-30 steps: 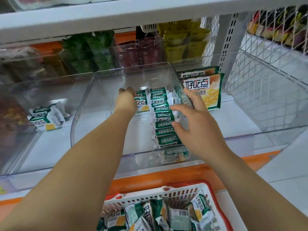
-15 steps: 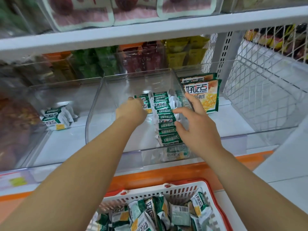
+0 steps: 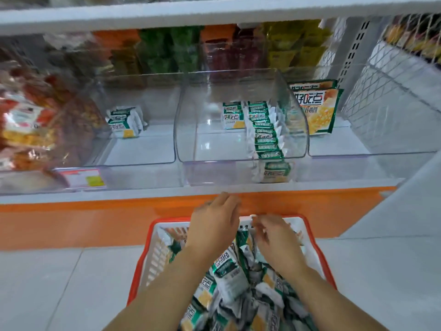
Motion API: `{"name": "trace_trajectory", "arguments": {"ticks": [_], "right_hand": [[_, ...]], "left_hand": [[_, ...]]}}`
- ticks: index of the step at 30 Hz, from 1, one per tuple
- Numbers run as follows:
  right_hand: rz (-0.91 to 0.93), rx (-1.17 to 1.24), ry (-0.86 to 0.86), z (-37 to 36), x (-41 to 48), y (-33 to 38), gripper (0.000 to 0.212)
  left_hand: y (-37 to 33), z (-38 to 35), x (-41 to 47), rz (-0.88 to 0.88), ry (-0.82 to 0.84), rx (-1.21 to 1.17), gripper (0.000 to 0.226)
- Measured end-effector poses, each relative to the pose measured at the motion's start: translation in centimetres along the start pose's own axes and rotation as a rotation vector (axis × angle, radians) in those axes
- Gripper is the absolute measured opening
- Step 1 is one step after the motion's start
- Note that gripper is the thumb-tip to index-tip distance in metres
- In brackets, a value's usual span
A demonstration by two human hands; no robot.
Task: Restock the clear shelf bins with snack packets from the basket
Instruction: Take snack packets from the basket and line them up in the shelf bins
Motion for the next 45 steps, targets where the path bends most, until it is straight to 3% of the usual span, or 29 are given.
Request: {"name": "trace_trajectory", "arguments": {"ticks": [3, 6, 9, 12, 16, 22, 24, 27, 30, 32, 34, 36, 40, 42, 45], "right_hand": [[-0.162, 0.013, 0.353, -3.2, -1.9, -2.2, 0.024], [-0.227, -0.041, 0.592, -4.9, -3.1, -3.0, 0.042], [-0.249, -0.051, 0.682, -6.0, -3.7, -2.7, 0.056], [-0.218, -0.052, 0.749, -7.1, -3.8, -1.7, 0.049], [-0.197, -0.08, 0.762, -7.7, -3.6, -1.1, 0.029], [-0.191, 0.007, 0.77, -7.3, -2.7, -1.1, 0.023], [-0.208, 0.085, 0.698, -6.6, -1.8, -0.4, 0.02], [-0.228, 0.225, 0.576, -4.4, 0.2, 1.3, 0.041], [-0.188, 0.267, 0.429, -1.3, 2.0, 2.8, 0.04], [-0.174, 0.274, 0.346, 0.8, 2.6, 3.5, 0.038], [-0.165, 0.299, 0.261, 3.0, 2.7, 4.0, 0.032], [-0.15, 0.288, 0.213, 5.2, 2.7, 4.7, 0.03], [-0.11, 0.31, 0.207, 8.6, 2.7, 5.9, 0.027], [-0.091, 0.358, 0.211, 9.7, 2.8, 6.5, 0.022], [-0.038, 0.454, 0.196, 10.8, 3.2, 7.5, 0.025]], "left_hand": [[2.5, -3.5, -3.6, 0.209, 0.361, -0.076, 0.028], [3.7, -5.4, -5.9, 0.268, 0.635, -0.112, 0.039], [4.6, -7.0, -7.2, 0.308, 0.809, -0.159, 0.054], [5.0, -8.3, -7.8, 0.367, 0.862, -0.194, 0.06], [5.0, -9.4, -7.7, 0.375, 0.824, -0.147, 0.06], [5.1, -9.8, -6.7, 0.417, 0.774, -0.166, 0.077], [5.0, -8.8, -5.5, 0.455, 0.664, -0.295, 0.076], [4.5, -6.6, -3.5, 0.565, 0.494, -0.619, 0.06], [3.4, -5.1, -2.5, 0.779, 0.447, -1.07, 0.044], [2.8, -3.9, -2.1, 0.852, 0.448, -1.212, 0.044], [2.5, -1.9, -1.6, 0.734, 0.513, -1.088, 0.044], [2.3, 0.4, -1.1, 0.54, 0.548, -0.816, 0.038], [1.2, 4.8, -0.3, 0.217, 0.316, -0.563, 0.052], [0.4, 6.5, 0.0, 0.061, 0.223, -0.499, 0.048], [-0.1, 8.2, 1.1, -0.007, 0.136, -0.432, 0.039]]}}
Point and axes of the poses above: each hand's wrist, its own x-axis towards the middle knuckle, its own z-axis out of the back of the hand, y = z × x, the point moved 3 cm from there along x, towards the middle knuckle, and after that the axes turned 2 degrees about y, right-handed, at the moved point
